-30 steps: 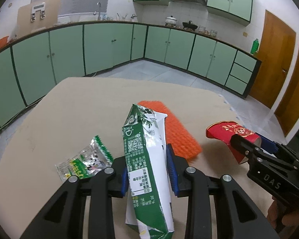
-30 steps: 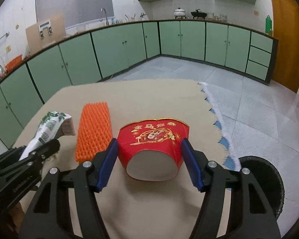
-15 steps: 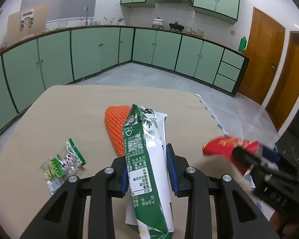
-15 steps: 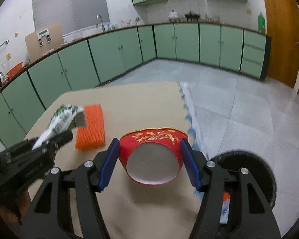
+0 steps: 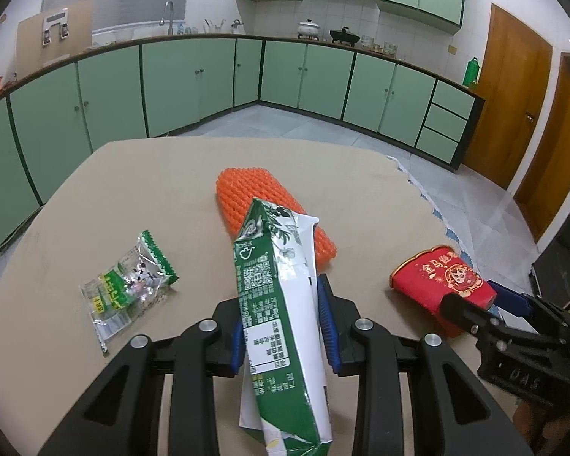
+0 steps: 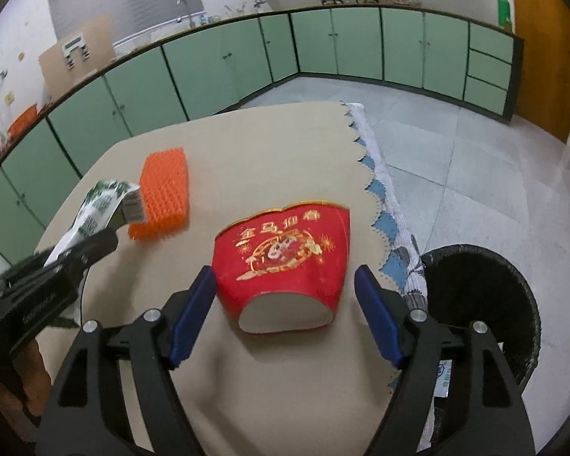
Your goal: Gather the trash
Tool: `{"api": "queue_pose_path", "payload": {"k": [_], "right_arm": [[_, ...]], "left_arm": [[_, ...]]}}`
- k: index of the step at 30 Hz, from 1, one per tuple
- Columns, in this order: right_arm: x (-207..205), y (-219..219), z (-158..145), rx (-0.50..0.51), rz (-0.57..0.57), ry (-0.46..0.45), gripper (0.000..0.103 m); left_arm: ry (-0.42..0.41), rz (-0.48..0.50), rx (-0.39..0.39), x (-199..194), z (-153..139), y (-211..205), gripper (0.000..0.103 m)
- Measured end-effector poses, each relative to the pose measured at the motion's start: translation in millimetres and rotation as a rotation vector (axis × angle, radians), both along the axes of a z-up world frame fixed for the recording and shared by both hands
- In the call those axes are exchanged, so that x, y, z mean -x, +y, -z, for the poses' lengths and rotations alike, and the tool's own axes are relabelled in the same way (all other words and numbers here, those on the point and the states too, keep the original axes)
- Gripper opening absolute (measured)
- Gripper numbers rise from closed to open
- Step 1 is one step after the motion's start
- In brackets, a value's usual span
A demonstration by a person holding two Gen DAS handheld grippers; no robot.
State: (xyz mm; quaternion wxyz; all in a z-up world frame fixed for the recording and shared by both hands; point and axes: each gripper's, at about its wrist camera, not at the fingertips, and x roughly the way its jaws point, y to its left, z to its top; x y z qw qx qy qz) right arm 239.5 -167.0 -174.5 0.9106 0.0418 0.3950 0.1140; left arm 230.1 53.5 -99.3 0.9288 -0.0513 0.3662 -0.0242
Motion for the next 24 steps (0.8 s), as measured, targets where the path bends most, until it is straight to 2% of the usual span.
{"api": "queue_pose_path", "payload": {"k": [2,9,13,19,24], "right_arm": [[-4,1,1,-0.015,-0.018,0.013,0.068],[1,14,2,0.005,-0.045,-0.010,0.065],[6,10,-2,-0.017,-0.040,-0.027,0.062],[17,0,-26,-0.008,-0.030,-0.103,0.062],[26,-24,-48,-0.009,0.024,-0.160,0.062]], "left_arm": [[-0.001,0.000,0.004,-1,1,1,0.032],[0.008,-0.001,0.012,-2,5,4,0.032],[0.008,0.000,0.010,-2,3,1,0.032],[-0.009,0.017,0.013,-1,-7,-5,0.032],[-0.031,0.057,0.019,1,-19,-25,0.032]]}}
